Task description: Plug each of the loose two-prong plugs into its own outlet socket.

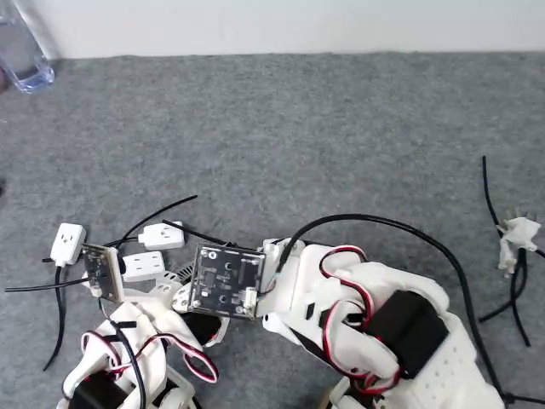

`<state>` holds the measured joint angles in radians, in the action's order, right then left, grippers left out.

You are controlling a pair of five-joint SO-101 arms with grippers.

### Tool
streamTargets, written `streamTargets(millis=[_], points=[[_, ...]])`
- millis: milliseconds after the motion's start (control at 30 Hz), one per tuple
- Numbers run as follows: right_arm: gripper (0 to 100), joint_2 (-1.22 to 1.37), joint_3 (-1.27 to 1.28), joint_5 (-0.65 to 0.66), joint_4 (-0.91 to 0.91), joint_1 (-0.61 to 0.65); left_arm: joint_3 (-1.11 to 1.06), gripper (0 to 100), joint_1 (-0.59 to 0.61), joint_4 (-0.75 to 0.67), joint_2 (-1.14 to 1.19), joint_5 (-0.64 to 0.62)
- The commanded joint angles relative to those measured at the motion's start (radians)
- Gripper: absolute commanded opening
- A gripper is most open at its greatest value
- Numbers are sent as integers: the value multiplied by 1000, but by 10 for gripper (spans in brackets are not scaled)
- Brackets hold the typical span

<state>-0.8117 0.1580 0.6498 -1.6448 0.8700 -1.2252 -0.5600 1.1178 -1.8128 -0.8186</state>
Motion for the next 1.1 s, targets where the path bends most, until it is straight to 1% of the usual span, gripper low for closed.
streamTargets(millis=[0,167,300,367,467,600,667,733,800,867,933,967,1033,1067], points=[[7,-5,6,14,45,-64,27,13,2,-3,-15,2],[7,-2,37,17,70,-160,65,13,3,-2,-15,2],[7,33,14,28,61,-223,87,13,5,-3,-15,3],[7,71,-8,31,59,-254,97,13,49,-3,-15,3],[7,150,-58,68,31,-302,111,13,195,-3,-15,3],[7,288,-124,140,4,-395,73,13,466,-5,-15,15],[7,366,-147,186,-8,-453,13,13,592,-28,-15,72],[7,441,-160,236,-28,-493,-93,13,694,-91,-15,141],[7,506,-160,287,-38,-522,-220,13,770,-193,-15,186],[7,559,-160,338,-38,-541,-348,13,822,-313,-15,218],[7,599,-158,427,-39,-549,-452,13,861,-413,-15,267],[8,618,-158,473,-50,-549,-461,13,881,-420,-11,296],[8,647,-150,555,-56,-544,-443,13,933,-359,-11,353],[8,662,-149,577,-45,-542,-443,13,954,-336,-11,362]])
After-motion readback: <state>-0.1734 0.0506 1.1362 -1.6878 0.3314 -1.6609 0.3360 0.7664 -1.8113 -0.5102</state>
